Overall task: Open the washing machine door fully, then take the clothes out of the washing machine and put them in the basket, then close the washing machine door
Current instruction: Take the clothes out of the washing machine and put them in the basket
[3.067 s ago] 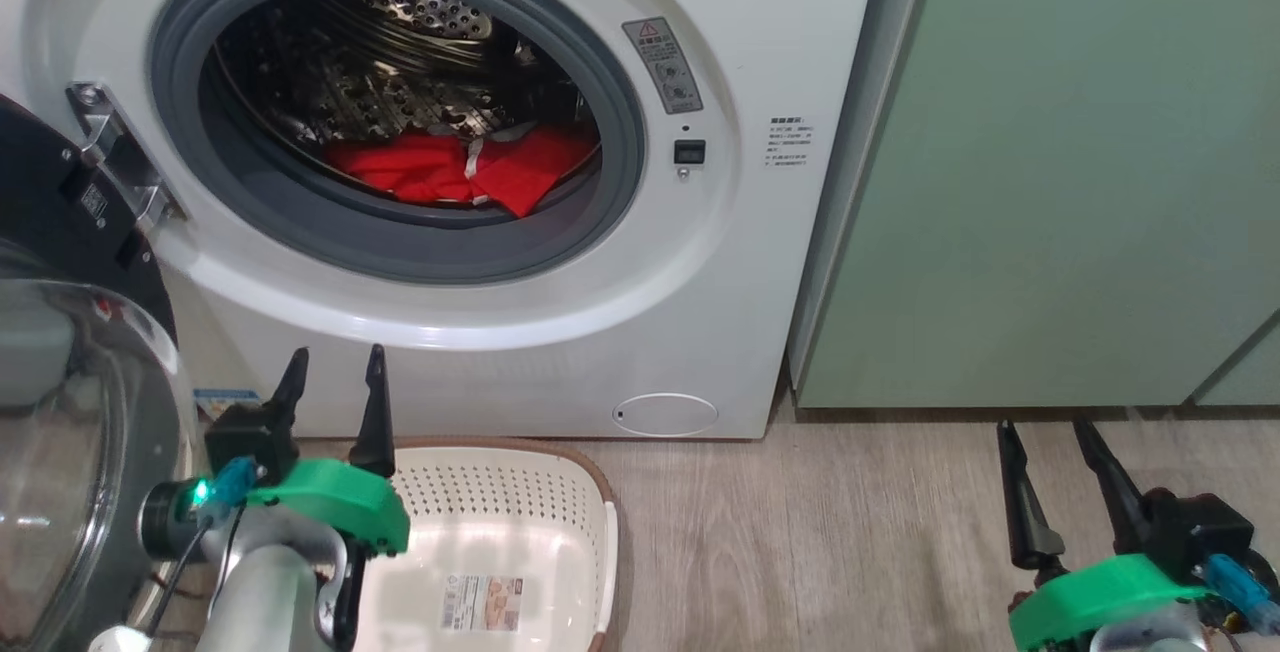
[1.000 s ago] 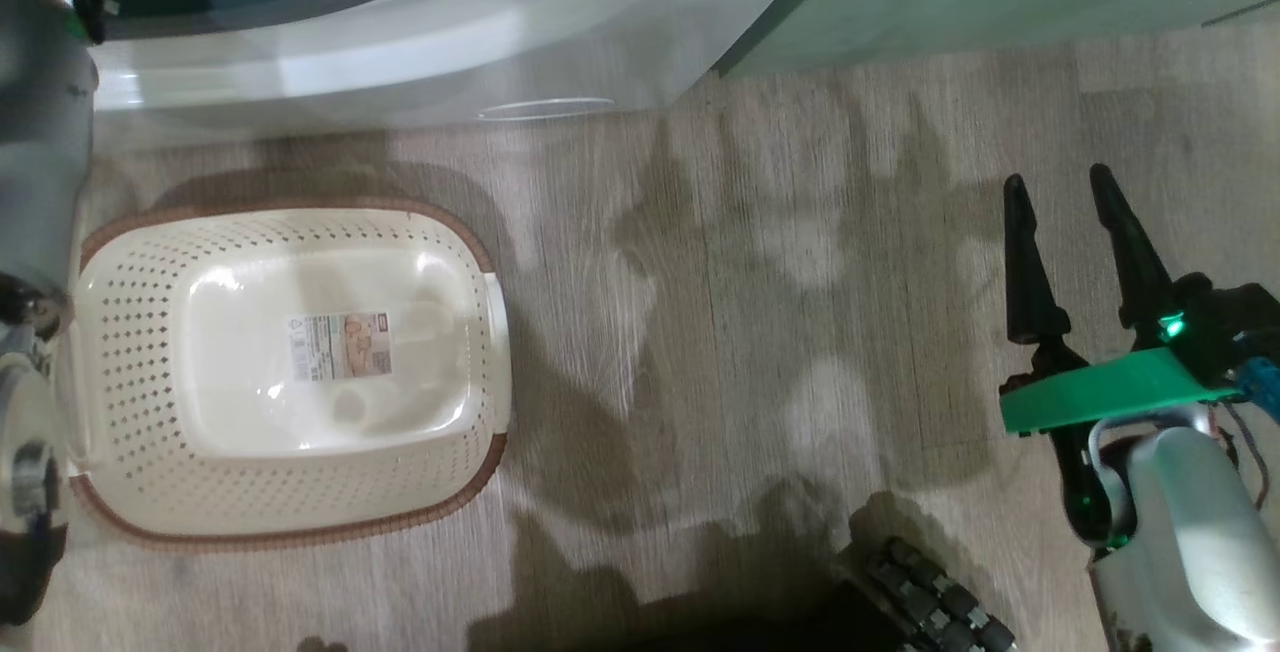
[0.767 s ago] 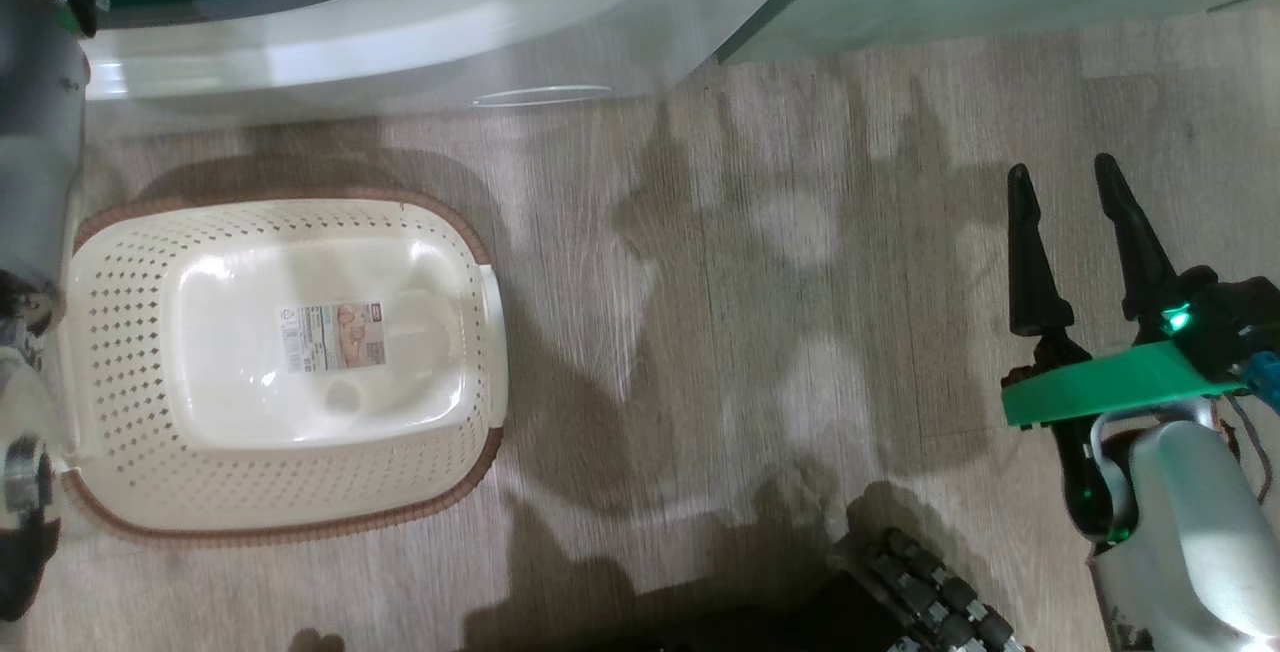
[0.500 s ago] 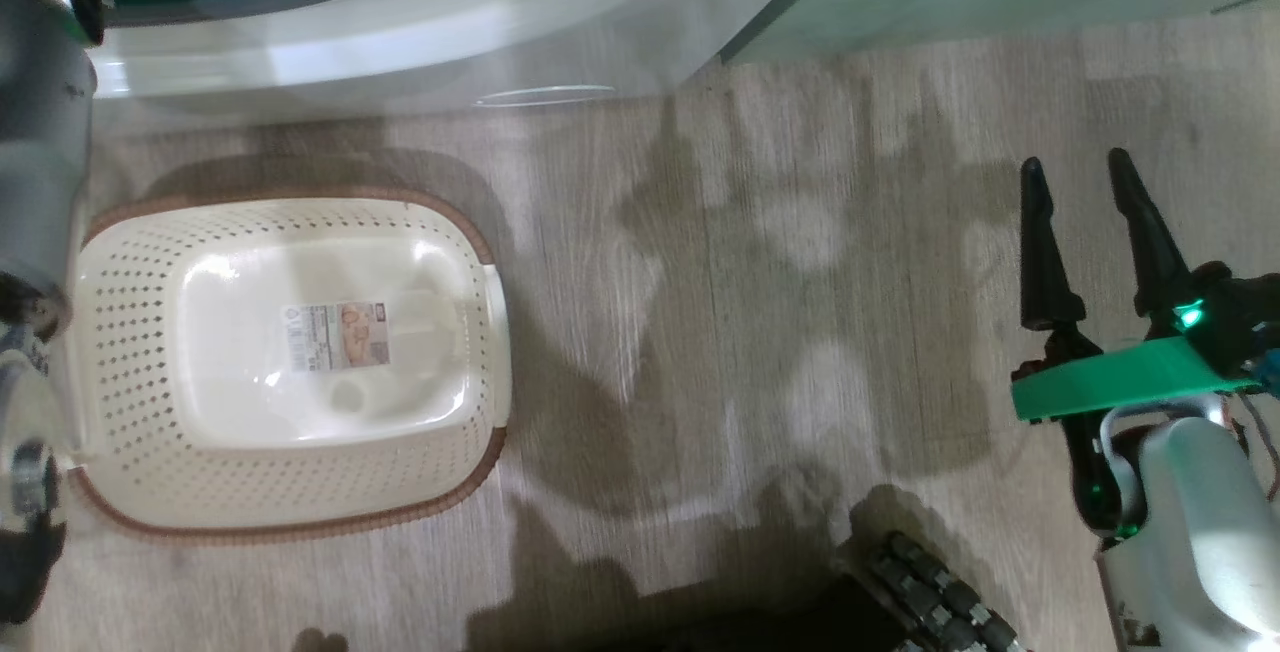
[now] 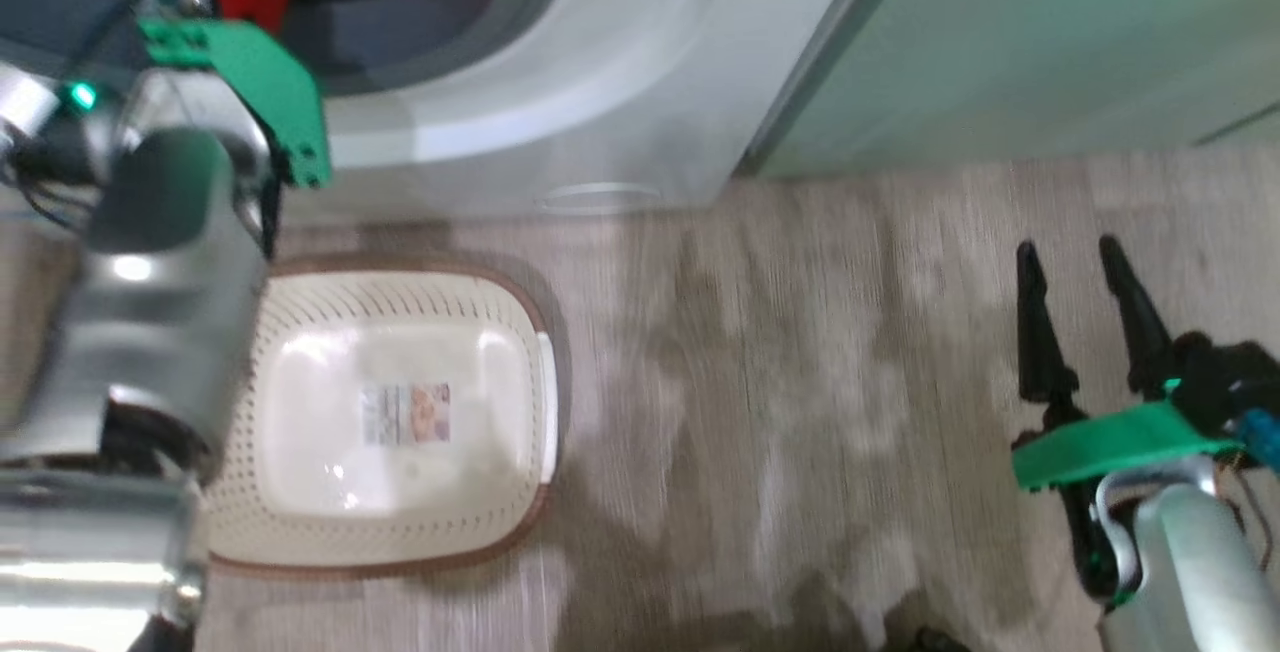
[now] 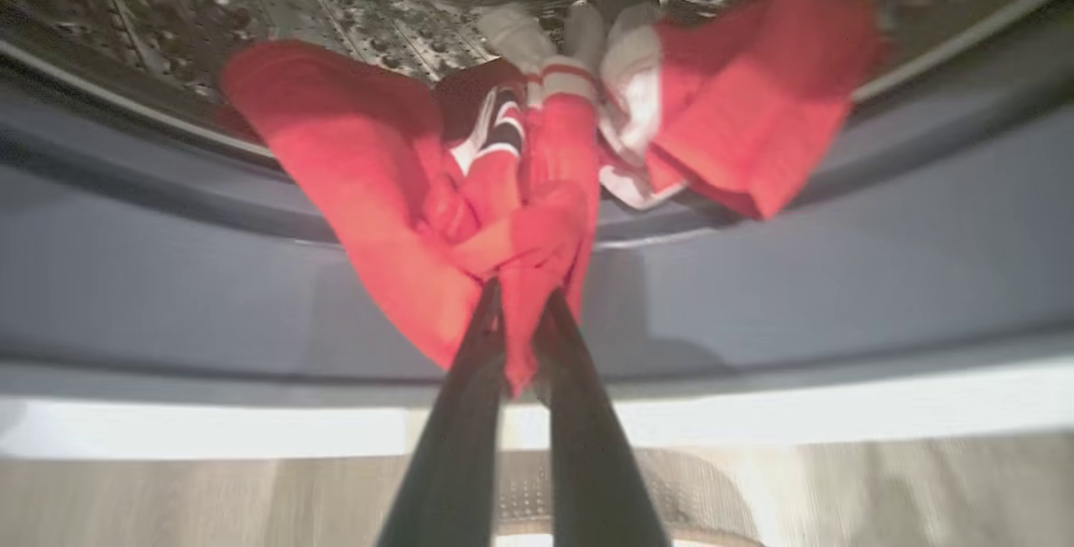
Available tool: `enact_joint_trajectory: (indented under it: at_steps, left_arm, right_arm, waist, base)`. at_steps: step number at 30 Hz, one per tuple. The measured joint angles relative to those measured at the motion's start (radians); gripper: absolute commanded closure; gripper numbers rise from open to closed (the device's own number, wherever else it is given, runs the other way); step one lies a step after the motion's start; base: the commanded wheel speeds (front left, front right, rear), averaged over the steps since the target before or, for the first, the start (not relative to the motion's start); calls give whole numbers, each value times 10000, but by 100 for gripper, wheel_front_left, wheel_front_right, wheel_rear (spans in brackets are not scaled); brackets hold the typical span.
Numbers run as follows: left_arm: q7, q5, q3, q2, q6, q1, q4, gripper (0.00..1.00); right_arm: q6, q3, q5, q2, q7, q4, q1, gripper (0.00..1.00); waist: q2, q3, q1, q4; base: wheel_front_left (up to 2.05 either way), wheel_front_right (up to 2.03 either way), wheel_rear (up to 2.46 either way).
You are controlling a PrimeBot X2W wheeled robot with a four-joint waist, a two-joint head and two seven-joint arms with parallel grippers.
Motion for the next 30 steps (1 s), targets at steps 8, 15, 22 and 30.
enact_joint_trajectory:
  at_steps: [8, 15, 22, 30]
  left_arm:
    - [-637, -203, -155, -370, -360, 1515, 6, 100]
    - [-1218, -602, -194, -550, -1035, 2995, 8, 100]
    - [-1542, -686, -485, -694, -1237, 4473, 6, 100]
    - [-1009, -1001, -813, -734, -1524, 5892, -15, 100]
  right_arm:
    - [0, 134, 71, -17, 0, 265, 807, 0]
    - [0, 182, 75, -69, 0, 389, 1509, 0]
    - [0, 58, 165, -81, 2, 389, 1934, 0]
    - [0, 61, 167, -84, 2, 382, 2096, 0]
  waist:
    - [0, -1443, 0, 255]
    - [1, -2609, 0, 487]
    - [1, -3220, 0, 750]
    - [1, -3259, 0, 1038]
  base:
    - [0, 0, 0]
    - [0, 0, 0]
    - [0, 0, 0]
    - [0, 0, 0]
